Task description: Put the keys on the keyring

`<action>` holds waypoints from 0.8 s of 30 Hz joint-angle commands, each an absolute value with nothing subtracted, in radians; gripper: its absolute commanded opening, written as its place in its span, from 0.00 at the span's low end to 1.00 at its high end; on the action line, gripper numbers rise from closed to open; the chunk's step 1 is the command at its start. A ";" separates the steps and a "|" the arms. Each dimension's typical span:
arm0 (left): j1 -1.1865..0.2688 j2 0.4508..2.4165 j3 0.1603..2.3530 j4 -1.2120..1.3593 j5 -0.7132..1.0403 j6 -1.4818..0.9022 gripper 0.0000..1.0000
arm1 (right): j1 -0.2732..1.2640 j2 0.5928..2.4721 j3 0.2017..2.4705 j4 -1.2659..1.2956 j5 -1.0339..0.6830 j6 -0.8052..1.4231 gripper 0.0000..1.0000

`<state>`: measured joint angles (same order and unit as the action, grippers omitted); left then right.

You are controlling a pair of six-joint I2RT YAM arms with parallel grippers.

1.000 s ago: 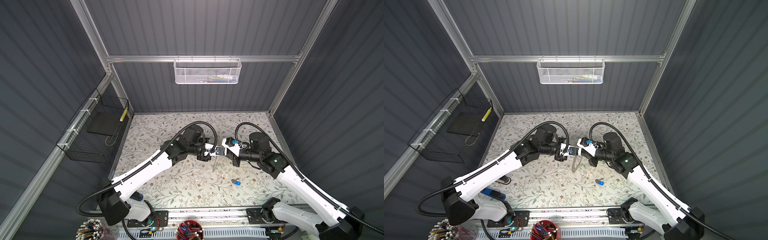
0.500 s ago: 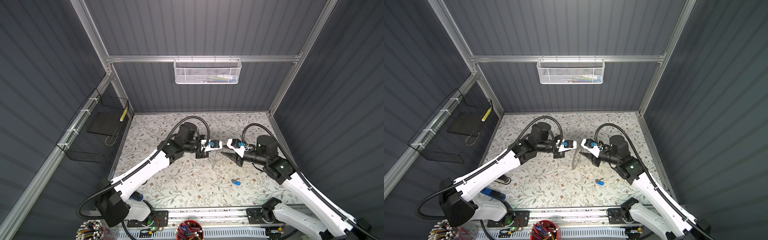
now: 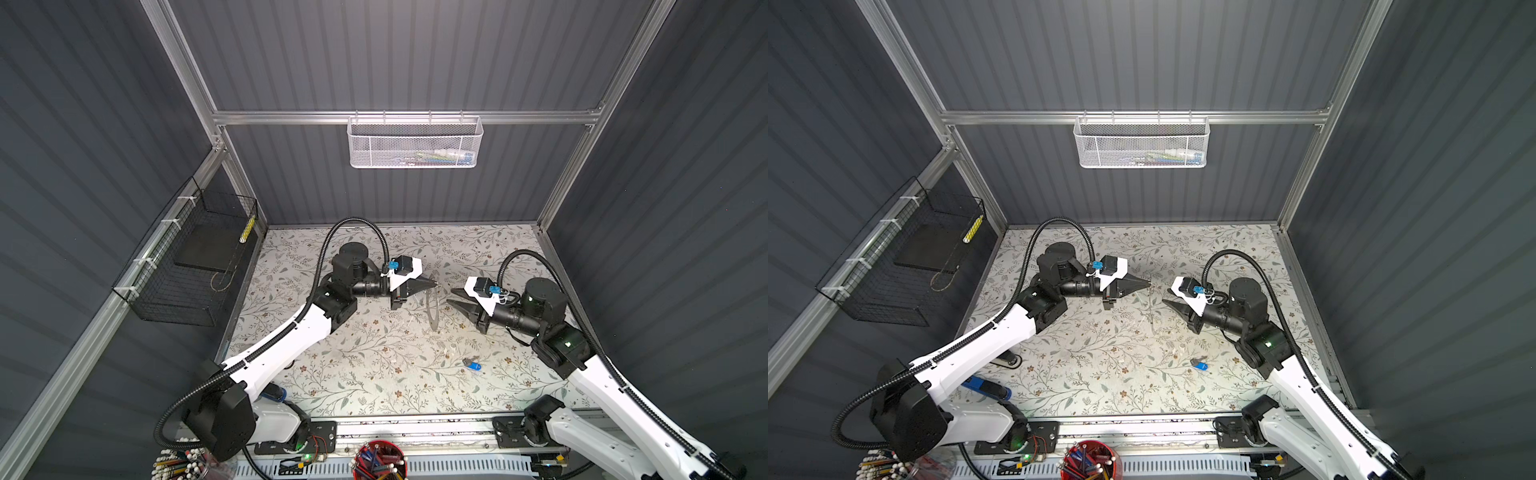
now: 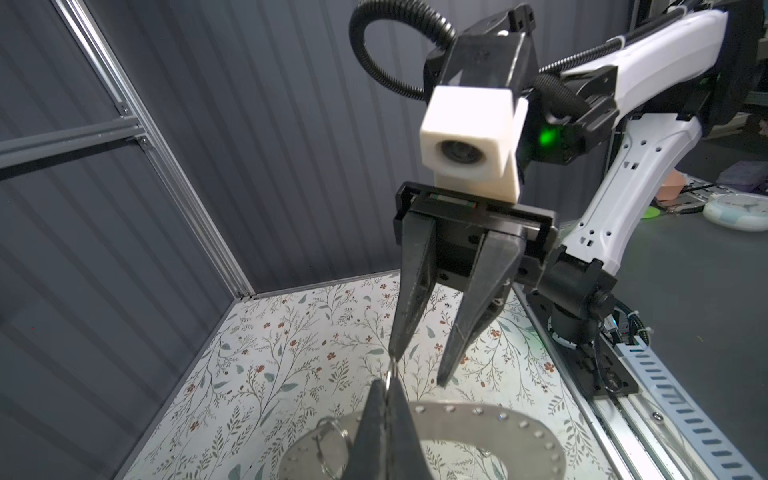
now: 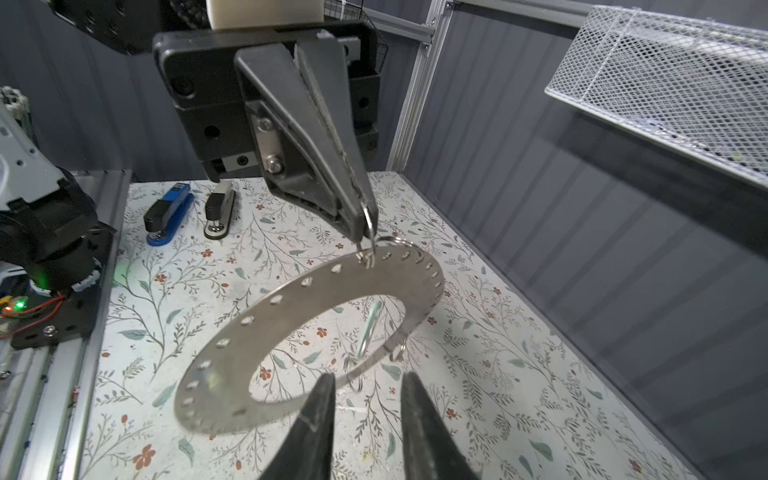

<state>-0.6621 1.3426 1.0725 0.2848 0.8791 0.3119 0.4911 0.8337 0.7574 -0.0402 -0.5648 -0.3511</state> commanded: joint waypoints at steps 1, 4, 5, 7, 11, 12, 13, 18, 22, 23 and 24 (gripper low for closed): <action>-0.664 1.336 1.057 0.416 0.938 0.225 0.00 | 0.489 0.834 0.748 0.049 -0.634 -0.302 0.28; -0.664 1.343 1.058 0.427 0.949 0.212 0.00 | 0.489 0.838 0.747 0.094 -0.644 -0.275 0.26; -0.664 1.346 1.059 0.426 0.951 0.212 0.00 | 0.489 0.839 0.744 0.114 -0.647 -0.262 0.26; -0.664 1.350 1.062 0.426 0.956 0.212 0.00 | 0.489 0.843 0.736 0.163 -0.651 -0.238 0.25; -0.666 1.363 1.075 0.406 0.979 0.221 0.00 | 0.489 0.861 0.740 0.197 -0.663 -0.218 0.22; -0.665 1.364 1.078 0.401 0.983 0.225 0.00 | 0.489 0.868 0.742 0.204 -0.670 -0.211 0.22; -0.665 1.365 1.080 0.398 0.988 0.228 0.00 | 0.489 0.874 0.744 0.211 -0.679 -0.208 0.22; -0.665 1.365 1.081 0.388 0.990 0.240 0.00 | 0.489 0.893 0.747 0.246 -0.705 -0.188 0.20; -0.665 1.364 1.093 0.359 0.992 0.266 0.00 | 0.489 0.903 0.747 0.243 -0.716 -0.190 0.17; -0.666 1.365 1.094 0.353 0.992 0.270 0.00 | 0.489 0.905 0.747 0.245 -0.715 -0.188 0.17; -0.666 1.366 1.098 0.346 0.993 0.276 0.00 | 0.489 0.905 0.747 0.249 -0.719 -0.186 0.16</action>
<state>-0.6621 1.3640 1.0626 0.3626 0.9634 0.2508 0.4911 0.9054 0.7475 0.2165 -0.6933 -0.2020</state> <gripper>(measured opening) 0.047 0.166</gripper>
